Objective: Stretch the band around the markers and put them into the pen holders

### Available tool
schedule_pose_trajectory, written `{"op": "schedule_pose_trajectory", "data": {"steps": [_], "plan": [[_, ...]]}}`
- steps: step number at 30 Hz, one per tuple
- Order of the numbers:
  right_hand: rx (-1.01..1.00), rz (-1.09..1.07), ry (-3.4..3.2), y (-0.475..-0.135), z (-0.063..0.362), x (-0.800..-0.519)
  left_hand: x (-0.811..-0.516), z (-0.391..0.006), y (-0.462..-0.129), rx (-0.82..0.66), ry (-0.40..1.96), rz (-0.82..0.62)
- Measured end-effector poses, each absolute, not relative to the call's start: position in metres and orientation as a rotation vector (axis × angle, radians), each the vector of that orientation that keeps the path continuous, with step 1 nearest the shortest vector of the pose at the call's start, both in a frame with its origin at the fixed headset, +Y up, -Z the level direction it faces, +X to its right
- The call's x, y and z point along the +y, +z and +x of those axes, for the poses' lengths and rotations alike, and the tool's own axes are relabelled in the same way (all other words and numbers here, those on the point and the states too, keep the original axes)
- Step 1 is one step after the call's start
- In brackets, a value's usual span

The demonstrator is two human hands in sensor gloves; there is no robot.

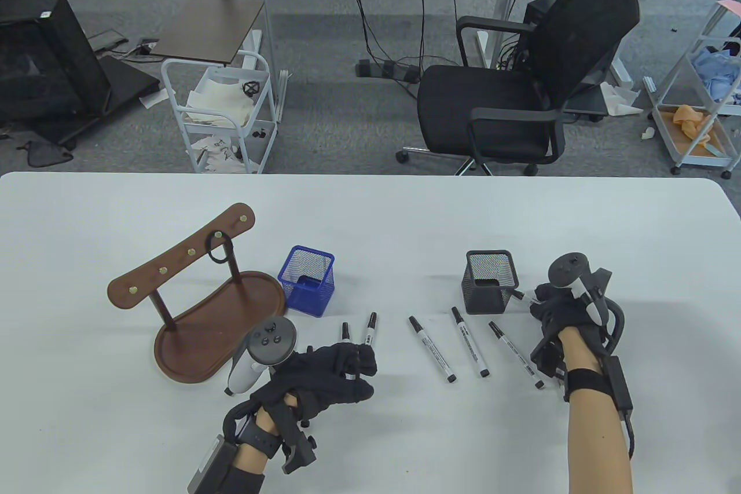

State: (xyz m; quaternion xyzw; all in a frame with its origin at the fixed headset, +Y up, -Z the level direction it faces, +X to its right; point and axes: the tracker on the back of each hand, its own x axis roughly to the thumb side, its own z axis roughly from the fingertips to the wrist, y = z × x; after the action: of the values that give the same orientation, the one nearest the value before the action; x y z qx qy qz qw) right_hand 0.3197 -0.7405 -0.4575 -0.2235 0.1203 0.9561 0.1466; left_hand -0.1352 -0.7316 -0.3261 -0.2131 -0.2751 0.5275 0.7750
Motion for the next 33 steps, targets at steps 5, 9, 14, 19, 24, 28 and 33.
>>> {"op": "schedule_pose_trajectory", "data": {"steps": [5,9,14,19,24,28,33], "plan": [[0.34,-0.655,2.771,-0.457,0.319,-0.741,-0.732,-0.135,-0.326,-0.594,1.141,-0.463],[0.327,-0.661,2.781,-0.457,0.318,-0.742,-0.732,-0.135,-0.326,-0.592,1.141,-0.464],[0.332,-0.666,2.782,-0.457,0.317,-0.742,-0.732,-0.135,-0.326,-0.594,1.14,-0.466],[0.365,-0.658,2.763,-0.456,0.315,-0.742,-0.732,-0.135,-0.326,-0.595,1.14,-0.465],[0.361,-0.64,2.744,-0.456,0.316,-0.741,-0.732,-0.135,-0.326,-0.596,1.141,-0.467],[0.358,-0.618,2.763,-0.454,0.316,-0.735,-0.732,-0.135,-0.326,-0.597,1.141,-0.468],[0.358,-0.594,2.757,-0.45,0.316,-0.724,-0.732,-0.135,-0.326,-0.6,1.14,-0.466]]}}
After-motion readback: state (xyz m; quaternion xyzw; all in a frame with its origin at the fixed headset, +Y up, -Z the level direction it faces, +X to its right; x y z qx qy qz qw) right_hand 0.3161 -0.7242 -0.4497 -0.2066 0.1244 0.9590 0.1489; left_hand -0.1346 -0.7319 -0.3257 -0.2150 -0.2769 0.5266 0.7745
